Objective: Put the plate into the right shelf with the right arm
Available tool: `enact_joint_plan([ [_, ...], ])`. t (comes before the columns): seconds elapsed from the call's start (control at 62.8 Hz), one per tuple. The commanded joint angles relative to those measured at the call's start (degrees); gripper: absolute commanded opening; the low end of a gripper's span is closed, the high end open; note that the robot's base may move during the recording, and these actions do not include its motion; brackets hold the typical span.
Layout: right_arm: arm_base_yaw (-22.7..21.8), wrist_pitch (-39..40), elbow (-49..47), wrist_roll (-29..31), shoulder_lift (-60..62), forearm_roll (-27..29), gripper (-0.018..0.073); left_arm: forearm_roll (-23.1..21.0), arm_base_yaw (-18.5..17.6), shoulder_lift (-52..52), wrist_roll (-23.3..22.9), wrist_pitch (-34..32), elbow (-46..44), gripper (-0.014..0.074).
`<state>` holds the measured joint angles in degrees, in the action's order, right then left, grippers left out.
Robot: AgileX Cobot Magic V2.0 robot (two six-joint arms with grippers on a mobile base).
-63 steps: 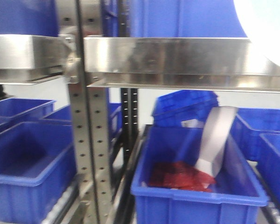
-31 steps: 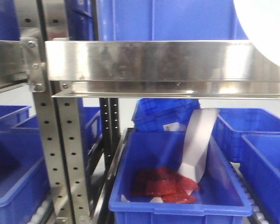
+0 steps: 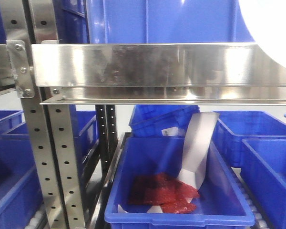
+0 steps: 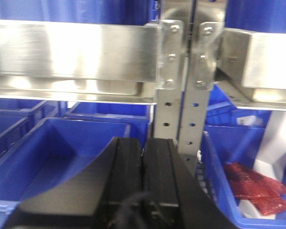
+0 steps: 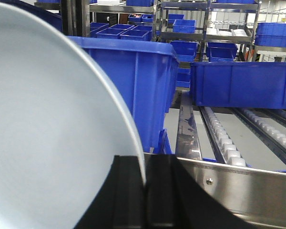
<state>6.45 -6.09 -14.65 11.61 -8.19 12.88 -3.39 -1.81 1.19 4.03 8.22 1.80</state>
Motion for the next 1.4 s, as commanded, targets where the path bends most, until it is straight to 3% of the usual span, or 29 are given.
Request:
enact_joint_plan([
  [0.0,-0.18,7.10,-1.66,0.33,-0.53,0.24,0.0052,-0.24,-0.44,0.09,0.16,-4.96,0.48,-0.0047],
  [0.366,-0.18,9.91,-2.18,0.33,-0.85,1.18,0.0052,-0.24,-0.44,0.09,0.16,-4.96,0.48,-0.0047],
  [0.493,-0.13,6.09,-7.39,0.33,-3.80,1.82,0.0052,-0.24,-0.44,0.09,0.16,-4.96,0.48,-0.0047],
  [1.114,-0.01,2.15,-57.56,0.33,-48.43,5.14,0.0054,-0.24,-0.44,0.09,0.16,-4.96,0.48,-0.0047],
  [1.385,6.16,3.21,-71.73,0.46,-68.85,4.27,0.0055,-0.24,-0.44,0.09,0.16,-4.96,0.48,-0.0047],
])
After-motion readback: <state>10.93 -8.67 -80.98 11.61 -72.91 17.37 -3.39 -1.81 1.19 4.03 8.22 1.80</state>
